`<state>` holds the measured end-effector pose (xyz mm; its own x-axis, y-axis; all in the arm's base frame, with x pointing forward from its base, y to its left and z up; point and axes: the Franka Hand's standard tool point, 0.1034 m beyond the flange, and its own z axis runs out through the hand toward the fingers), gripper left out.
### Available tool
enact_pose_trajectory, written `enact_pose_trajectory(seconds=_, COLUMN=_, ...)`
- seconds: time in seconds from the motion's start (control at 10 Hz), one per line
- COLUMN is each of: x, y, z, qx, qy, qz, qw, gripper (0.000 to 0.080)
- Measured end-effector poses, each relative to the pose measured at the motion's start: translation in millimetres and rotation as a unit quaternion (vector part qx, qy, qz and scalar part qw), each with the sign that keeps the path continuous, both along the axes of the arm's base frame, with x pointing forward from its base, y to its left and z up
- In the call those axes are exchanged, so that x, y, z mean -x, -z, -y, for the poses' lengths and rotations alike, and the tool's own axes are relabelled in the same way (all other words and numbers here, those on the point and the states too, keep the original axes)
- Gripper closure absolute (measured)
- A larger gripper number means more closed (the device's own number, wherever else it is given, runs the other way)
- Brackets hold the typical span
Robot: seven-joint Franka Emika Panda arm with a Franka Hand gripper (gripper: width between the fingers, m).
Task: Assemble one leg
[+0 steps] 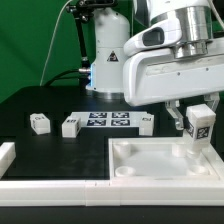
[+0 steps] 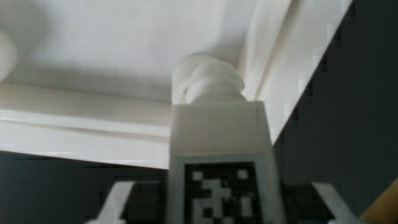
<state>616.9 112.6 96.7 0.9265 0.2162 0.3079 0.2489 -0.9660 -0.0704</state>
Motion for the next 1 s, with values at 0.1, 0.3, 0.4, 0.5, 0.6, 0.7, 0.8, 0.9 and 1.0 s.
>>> enact_pose_trajectory(seconds=0.1, x=-5.8, y=-2.8, z=3.2, qx=0.001, qy=0.002, qz=0.038, qw=0.999, gripper=0.0509)
enact_pose_trajectory(seconds=0.3, x=1.6, y=3.6, z=4.4, qx=0.003, qy=0.004, qz=0.044, qw=0.999, gripper=0.0509)
enact_pose_trajectory(seconds=0.4, x=1.0, y=5.1, z=4.3, qx=0.003, qy=0.003, qz=0.044, qw=0.999, gripper=0.0509)
enact_pose_trajectory(seconds=0.5, x=0.5, y=8.9, z=5.1, qx=0.003, qy=0.003, qz=0.042, qw=0.999, gripper=0.0509)
enact_pose_trajectory(seconds=0.6, x=0.2, y=11.3, z=5.0, qx=0.003, qy=0.003, qz=0.041, qw=0.999, gripper=0.0509)
enact_pose_trajectory(seconds=0.7, x=-1.9, y=11.4, z=4.1, qx=0.002, qy=0.003, qz=0.042, qw=0.999, gripper=0.0509)
enact_pose_trajectory(seconds=0.8, x=-3.9, y=11.8, z=3.0, qx=0.002, qy=0.003, qz=0.043, qw=0.999, gripper=0.0509)
enact_pose_trajectory(seconds=0.9, x=-6.5, y=12.4, z=1.5, qx=0.001, qy=0.002, qz=0.045, qw=0.999, gripper=0.0509)
enact_pose_trajectory(seconds=1.0, x=-8.7, y=13.0, z=0.7, qx=0.000, qy=0.003, qz=0.050, qw=0.999, gripper=0.0509)
